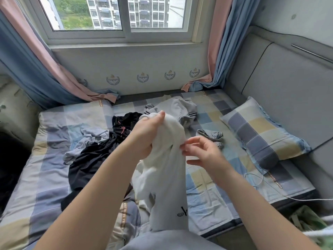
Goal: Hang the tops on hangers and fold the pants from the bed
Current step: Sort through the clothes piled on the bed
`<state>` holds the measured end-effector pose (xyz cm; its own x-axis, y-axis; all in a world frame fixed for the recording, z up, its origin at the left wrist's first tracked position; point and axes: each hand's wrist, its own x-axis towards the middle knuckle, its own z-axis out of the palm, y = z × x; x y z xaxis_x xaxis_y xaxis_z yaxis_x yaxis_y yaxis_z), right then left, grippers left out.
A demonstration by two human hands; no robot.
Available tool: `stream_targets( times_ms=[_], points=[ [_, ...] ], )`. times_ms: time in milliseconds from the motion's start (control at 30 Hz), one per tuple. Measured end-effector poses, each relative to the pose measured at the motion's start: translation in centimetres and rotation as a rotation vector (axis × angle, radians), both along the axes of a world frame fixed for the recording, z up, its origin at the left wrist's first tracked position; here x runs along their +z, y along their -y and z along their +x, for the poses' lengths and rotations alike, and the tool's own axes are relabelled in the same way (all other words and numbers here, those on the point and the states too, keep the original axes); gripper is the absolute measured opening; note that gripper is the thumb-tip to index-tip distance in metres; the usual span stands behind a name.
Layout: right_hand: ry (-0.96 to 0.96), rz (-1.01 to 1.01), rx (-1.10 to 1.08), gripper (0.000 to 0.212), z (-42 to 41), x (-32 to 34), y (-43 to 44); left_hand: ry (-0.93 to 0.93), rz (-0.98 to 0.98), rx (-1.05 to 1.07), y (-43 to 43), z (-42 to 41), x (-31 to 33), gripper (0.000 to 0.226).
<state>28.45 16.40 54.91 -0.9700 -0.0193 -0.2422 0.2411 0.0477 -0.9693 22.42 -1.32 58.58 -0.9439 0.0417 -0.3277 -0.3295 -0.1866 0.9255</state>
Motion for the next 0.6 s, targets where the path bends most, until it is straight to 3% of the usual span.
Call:
stream_targets(
  times_ms=[100, 167, 233, 333, 367, 600],
  points=[
    [-0.030, 0.132, 0.112, 0.055, 0.2, -1.9, 1.4, -0.021, 0.052, 0.004, -0.6, 0.2, 1.6, 0.019],
    [-0.053, 0.167, 0.145, 0.068, 0.0, -3.2, 2.5, -0.010, 0.094, -0.018, -1.1, 0.5, 2.1, 0.027],
    [-0.060, 0.273, 0.117, 0.057, -0.5, -4.4, 2.9, -0.002, 0.142, -0.027, -1.4, 0.6, 2.0, 0.026],
    [-0.069, 0.449, 0.046, 0.011, -1.3, -6.1, 1.5, 0.004, 0.221, 0.022, -0.8, 0.2, 1.8, 0.019],
    [-0.070, 0.484, 0.048, 0.007, -1.4, -6.5, 0.7, 0.013, 0.233, 0.055, -0.3, 0.0, 1.7, 0.020],
    [-0.164, 0.755, 0.037, 0.044, -1.5, -4.6, -3.1, 0.088, 0.345, 0.191, 2.1, -2.2, -0.2, 0.028]
  ],
)
